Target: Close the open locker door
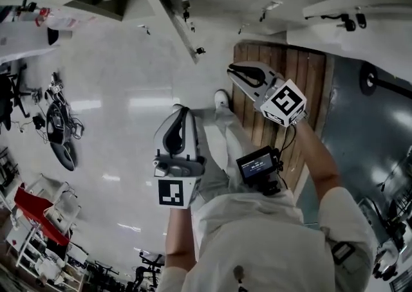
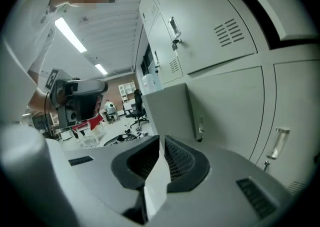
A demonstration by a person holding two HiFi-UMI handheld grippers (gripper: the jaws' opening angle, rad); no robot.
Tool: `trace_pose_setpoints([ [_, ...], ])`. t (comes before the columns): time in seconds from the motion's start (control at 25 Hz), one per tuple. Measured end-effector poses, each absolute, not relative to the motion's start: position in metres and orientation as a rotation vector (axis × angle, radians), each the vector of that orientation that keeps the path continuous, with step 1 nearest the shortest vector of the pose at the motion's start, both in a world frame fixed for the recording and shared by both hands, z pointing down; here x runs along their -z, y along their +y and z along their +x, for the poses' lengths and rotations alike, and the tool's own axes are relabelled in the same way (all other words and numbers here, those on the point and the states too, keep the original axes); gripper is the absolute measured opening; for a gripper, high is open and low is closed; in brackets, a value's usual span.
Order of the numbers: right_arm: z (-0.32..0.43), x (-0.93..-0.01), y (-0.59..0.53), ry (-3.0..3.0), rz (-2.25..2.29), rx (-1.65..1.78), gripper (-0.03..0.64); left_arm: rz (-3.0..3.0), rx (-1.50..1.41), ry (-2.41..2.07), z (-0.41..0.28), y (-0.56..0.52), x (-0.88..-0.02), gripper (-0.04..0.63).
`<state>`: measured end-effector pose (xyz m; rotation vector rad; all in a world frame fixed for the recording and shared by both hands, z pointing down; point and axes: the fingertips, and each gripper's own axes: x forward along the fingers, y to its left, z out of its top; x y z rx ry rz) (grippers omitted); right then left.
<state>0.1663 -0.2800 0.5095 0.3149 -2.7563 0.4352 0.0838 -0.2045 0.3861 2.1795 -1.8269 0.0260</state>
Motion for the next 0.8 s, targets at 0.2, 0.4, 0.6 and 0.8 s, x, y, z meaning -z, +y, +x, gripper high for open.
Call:
trace_pose_setpoints([
  [0.2, 0.153, -0.561, -0.274, -2.713, 0.219, -0.434, 0.036, 2.186, 0.004, -1.801, 0.090, -0.221, -0.414, 0.008],
  [0.4, 0.132, -0.592, -0.263, -2.697, 0.087, -0.407, 0.161, 2.213, 0.009, -1.755, 0.097, -0.231, -0.432, 0.008],
  [0.6, 0.107, -0.612, -0.271, -2.713, 0.020, -0.302, 0.172, 2.209, -0.005, -1.743, 0.092, -0.234, -0.454, 0.008],
  [0.8, 0.086, -0.628, -0.281, -2.719, -0.052, -0.226, 0.198, 2.188, 0.016, -1.746, 0.084, -0.231, -0.471, 0.008],
])
